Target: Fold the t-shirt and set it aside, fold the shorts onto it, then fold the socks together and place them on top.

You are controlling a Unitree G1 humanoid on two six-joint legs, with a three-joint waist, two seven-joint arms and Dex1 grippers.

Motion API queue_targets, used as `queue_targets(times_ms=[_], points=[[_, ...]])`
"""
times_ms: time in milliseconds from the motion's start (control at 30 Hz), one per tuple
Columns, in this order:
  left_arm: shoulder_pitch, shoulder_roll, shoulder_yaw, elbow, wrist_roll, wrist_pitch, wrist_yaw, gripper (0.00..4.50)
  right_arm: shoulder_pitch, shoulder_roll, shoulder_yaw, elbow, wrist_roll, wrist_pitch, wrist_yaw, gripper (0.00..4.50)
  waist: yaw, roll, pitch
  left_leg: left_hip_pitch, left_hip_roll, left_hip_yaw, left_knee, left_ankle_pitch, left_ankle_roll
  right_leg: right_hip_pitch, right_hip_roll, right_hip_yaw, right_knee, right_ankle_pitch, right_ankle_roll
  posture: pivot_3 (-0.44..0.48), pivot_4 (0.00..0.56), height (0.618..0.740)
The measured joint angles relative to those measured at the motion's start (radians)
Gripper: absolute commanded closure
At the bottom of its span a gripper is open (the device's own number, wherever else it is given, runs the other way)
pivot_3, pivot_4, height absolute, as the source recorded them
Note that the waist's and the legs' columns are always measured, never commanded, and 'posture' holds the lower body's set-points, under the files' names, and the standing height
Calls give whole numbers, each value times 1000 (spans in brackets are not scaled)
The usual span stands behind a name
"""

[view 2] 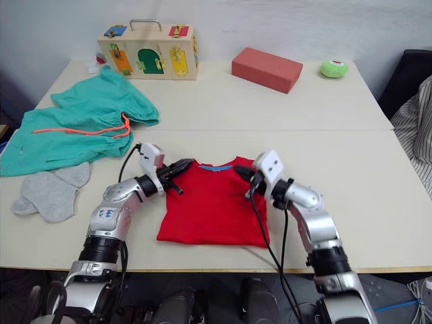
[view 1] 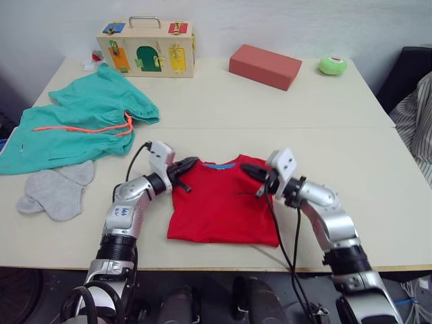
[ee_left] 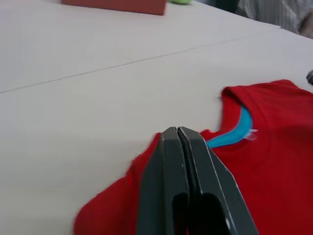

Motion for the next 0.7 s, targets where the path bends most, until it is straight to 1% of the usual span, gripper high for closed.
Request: queue_targets(times_ms=[67,133,300,367,467,533,600,700], points=[[59,30,-51,-98,-7,-2,-77,4484,63,0,23,-59,6,22,3,4500,-3,0,0,0,0,0,0,0,-1,0,1,1,0,0,0,0,150,740],[118,58,-85,-162,-6,-5,-122,4484,107,-5,27,-85,4,23,2,4500,-4,0,0,1,1,0,0,0,-1,0,1,1,-2,0,0,0,150,740],[295,121,-97,-245,1,-43,-159,4484,216,-43,12,-87,-14,-36,-1,4500,0,0,0,2,1,0,0,0,-2,0,0,2,-2,0,-1,0,150,740],[322,136,-97,-264,4,-62,-159,4484,222,-62,-1,-69,-16,-73,-1,4500,1,0,0,4,1,0,0,-1,-2,1,-1,2,-2,0,-1,0,150,740],[393,144,-55,-275,-10,-105,-157,4484,250,-74,-82,-22,12,-127,-5,4500,4,0,0,5,1,0,0,-3,-2,2,-1,2,-2,0,-1,0,150,740],[420,141,-12,-277,-43,-107,-144,4484,260,-94,-139,-4,30,-139,-12,4500,3,0,0,5,1,-1,0,-3,-2,2,-1,3,-2,0,-1,0,150,740],[445,153,29,-280,-71,-99,-140,4484,287,-113,-204,-4,70,-121,-13,4500,3,0,0,5,2,-1,-1,-3,-2,2,-1,2,-2,-1,-1,0,150,740],[490,192,64,-306,-100,-93,-162,4484,347,-116,-285,-59,191,-41,-3,4500,1,1,0,5,2,-1,-2,-3,-2,1,-1,2,-2,-1,-2,0,150,740]])
